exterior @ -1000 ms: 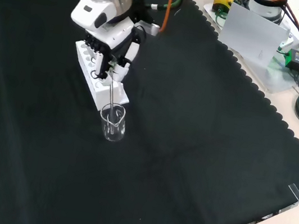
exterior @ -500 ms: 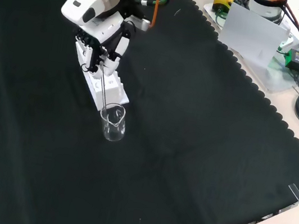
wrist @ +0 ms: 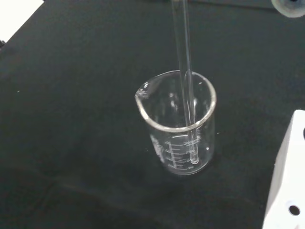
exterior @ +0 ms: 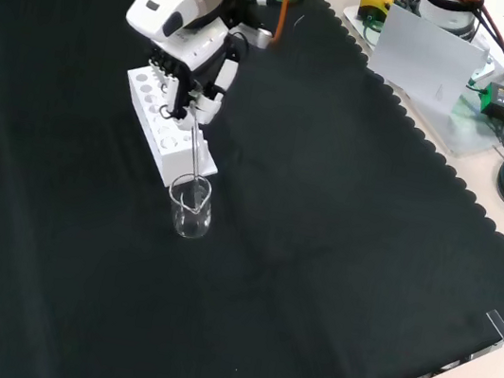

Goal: Stir in the beaker to the left of the white test tube rack with the glass rod.

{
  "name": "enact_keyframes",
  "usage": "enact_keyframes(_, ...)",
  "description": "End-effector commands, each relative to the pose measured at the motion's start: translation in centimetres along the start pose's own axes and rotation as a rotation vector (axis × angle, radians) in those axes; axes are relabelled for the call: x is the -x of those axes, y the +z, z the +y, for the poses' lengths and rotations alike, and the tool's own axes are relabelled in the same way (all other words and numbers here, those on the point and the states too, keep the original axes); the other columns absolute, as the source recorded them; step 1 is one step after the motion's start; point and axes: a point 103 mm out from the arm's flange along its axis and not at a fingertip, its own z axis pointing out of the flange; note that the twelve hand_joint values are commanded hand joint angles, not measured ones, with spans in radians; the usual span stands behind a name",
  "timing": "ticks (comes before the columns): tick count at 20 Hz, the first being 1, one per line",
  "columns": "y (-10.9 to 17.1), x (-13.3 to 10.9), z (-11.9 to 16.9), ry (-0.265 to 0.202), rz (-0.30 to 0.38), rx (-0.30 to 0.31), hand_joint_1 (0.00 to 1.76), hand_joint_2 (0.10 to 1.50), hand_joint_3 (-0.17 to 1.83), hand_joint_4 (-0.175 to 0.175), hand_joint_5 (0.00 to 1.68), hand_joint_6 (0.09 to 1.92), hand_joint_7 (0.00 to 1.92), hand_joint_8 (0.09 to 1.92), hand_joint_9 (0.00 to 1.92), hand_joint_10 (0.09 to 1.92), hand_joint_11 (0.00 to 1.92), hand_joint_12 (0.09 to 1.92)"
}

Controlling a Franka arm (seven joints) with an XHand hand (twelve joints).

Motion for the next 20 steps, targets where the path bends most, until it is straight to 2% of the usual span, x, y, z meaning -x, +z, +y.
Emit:
enact_keyframes(1,-0.2,-3.2,-0.4,-0.029,0.007,0.02,1.19,1.13,-0.17,-0.175,1.14,0.78,1.64,0.38,1.77,0.25,1.6,0.79)
enact_keyframes(7,-0.7,-4.2,0.6,-0.041,0.034,0.033,1.19,1.13,-0.17,-0.175,1.14,0.78,1.65,0.38,1.78,0.25,1.6,0.79)
enact_keyframes(20,-1.2,-1.9,2.5,-0.031,0.036,0.02,1.19,1.12,-0.17,-0.175,1.14,0.77,1.64,0.38,1.77,0.25,1.6,0.79)
